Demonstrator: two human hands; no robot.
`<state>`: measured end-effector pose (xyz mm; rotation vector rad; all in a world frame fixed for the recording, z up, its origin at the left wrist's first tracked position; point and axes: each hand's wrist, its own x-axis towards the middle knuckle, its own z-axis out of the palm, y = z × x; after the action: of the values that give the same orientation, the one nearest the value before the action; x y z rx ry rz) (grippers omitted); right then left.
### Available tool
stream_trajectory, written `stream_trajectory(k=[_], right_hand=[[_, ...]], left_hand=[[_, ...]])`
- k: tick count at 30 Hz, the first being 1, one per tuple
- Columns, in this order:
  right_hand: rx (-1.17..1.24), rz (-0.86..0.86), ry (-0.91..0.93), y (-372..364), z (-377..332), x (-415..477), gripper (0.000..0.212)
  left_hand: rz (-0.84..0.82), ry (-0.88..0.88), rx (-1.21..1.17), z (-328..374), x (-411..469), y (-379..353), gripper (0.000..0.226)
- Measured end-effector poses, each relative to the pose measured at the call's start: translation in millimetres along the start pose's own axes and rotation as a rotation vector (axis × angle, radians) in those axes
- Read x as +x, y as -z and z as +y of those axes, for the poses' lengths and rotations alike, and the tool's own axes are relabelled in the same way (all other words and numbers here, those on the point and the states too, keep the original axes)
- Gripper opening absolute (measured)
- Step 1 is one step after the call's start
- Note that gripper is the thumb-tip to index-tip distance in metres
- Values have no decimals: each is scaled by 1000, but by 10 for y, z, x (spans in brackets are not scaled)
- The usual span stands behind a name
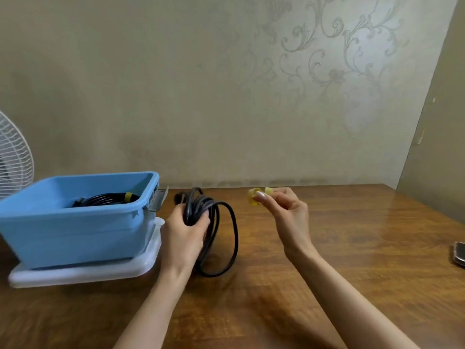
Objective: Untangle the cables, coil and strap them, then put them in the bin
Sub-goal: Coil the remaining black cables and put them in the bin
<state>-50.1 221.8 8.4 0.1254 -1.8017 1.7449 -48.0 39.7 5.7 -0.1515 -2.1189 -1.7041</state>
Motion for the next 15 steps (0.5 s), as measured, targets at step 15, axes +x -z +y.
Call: stream_trajectory(k=[15], right_hand=[[-138, -636, 141, -91, -319, -278, 20]], left_hand=[[-610, -95, 90, 69, -27, 55, 19]])
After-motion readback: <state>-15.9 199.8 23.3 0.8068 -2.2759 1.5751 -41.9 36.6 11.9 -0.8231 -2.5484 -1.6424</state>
